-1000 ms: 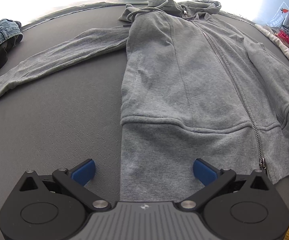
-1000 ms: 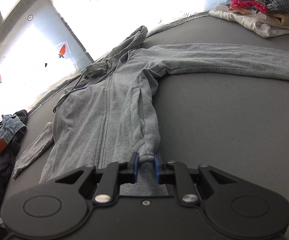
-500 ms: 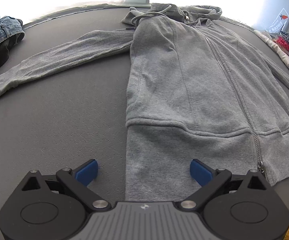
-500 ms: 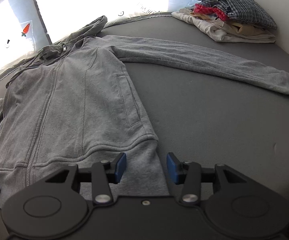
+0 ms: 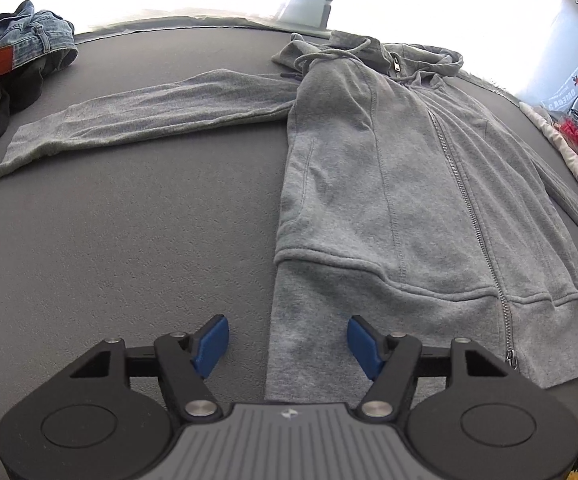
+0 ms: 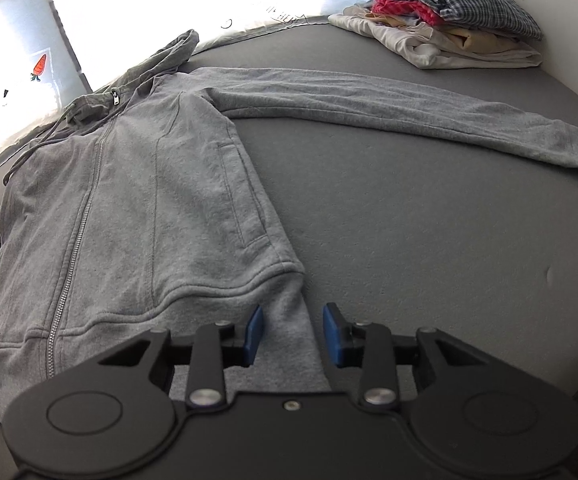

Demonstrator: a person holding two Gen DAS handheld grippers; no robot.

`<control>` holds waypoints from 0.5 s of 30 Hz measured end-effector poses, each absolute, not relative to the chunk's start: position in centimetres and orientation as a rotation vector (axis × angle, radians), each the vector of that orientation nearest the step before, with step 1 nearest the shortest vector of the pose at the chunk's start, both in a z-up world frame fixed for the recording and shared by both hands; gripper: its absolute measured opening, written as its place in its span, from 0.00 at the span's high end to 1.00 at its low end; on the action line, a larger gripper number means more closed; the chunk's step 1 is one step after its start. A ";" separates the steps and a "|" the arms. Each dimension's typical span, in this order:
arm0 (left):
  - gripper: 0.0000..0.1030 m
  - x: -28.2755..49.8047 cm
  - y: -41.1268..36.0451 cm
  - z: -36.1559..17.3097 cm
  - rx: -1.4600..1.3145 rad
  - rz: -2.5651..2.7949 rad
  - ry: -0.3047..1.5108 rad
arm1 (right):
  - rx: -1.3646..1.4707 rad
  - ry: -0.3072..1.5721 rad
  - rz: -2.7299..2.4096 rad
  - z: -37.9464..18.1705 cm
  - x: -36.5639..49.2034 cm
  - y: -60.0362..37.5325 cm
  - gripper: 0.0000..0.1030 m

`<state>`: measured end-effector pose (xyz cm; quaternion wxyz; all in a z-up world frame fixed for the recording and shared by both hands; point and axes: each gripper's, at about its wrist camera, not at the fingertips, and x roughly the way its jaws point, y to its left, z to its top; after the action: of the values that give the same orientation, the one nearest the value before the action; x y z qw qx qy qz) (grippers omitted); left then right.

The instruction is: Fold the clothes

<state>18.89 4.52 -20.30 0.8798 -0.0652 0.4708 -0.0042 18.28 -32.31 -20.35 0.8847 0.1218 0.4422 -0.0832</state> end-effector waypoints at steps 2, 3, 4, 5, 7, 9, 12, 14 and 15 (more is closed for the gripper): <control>0.97 19.0 5.2 -20.2 -0.207 -0.037 0.989 | 0.289 0.908 -0.157 -20.4 18.1 -32.7 0.93; 0.97 18.9 5.5 -20.2 -0.258 -0.045 0.990 | 0.315 0.899 -0.165 -20.4 17.9 -33.0 0.93; 0.97 18.9 5.7 -20.1 -0.283 -0.049 0.991 | 0.341 0.890 -0.172 -20.4 17.8 -33.3 0.94; 0.97 18.7 5.8 -20.0 -0.281 -0.050 0.992 | 0.346 0.886 -0.175 -20.4 17.7 -33.4 0.95; 0.98 18.2 5.7 -19.6 -0.272 -0.060 0.997 | 0.346 0.880 -0.179 -20.2 17.5 -33.6 0.95; 0.98 17.9 5.8 -19.0 -0.273 -0.077 1.019 | 0.316 0.873 -0.181 -19.7 17.3 -33.6 0.95; 0.98 17.2 6.0 -18.7 -0.294 -0.073 1.043 | 0.275 0.883 -0.182 -19.4 17.1 -33.7 0.96; 0.98 17.1 6.3 -19.3 -0.304 -0.051 1.064 | 0.249 0.906 -0.188 -19.7 17.1 -33.9 0.99; 0.98 17.1 6.6 -19.5 -0.329 -0.045 1.070 | 0.240 0.918 -0.189 -20.0 17.1 -33.9 0.99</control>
<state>17.13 6.63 -19.53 0.8473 -0.1560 0.5073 -0.0214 17.09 -33.95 -19.97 0.8853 0.1154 0.4412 -0.0909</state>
